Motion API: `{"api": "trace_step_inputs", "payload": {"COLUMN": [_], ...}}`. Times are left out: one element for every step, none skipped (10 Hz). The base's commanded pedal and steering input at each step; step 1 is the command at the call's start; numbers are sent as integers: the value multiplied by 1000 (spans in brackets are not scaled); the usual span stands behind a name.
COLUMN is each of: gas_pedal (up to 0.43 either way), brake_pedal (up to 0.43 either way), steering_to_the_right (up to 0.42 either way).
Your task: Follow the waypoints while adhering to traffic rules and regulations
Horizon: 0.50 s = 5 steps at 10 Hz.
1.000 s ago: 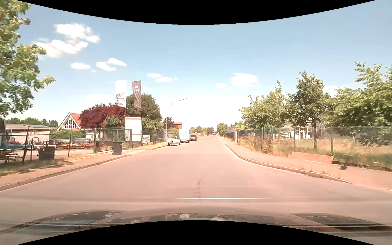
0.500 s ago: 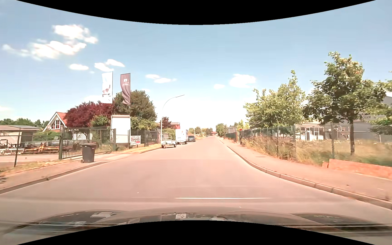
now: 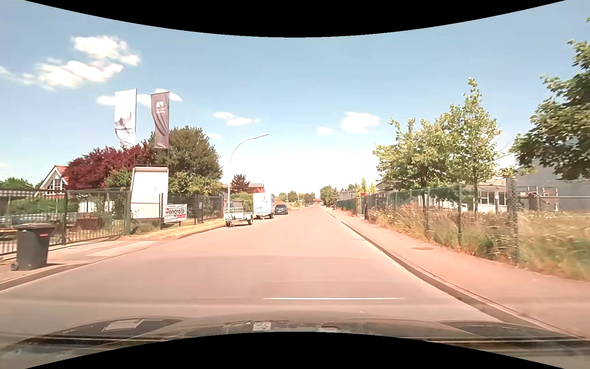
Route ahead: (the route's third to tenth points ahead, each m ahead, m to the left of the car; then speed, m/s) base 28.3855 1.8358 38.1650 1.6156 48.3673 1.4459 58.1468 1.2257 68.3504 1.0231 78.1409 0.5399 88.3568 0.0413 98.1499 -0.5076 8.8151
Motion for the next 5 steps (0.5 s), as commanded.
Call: {"api": "trace_step_inputs", "payload": {"gas_pedal": [248, 248, 248, 248, 248], "brake_pedal": [0, 0, 0, 0, 0], "steering_to_the_right": [32, 30, 27, 26, 24]}}
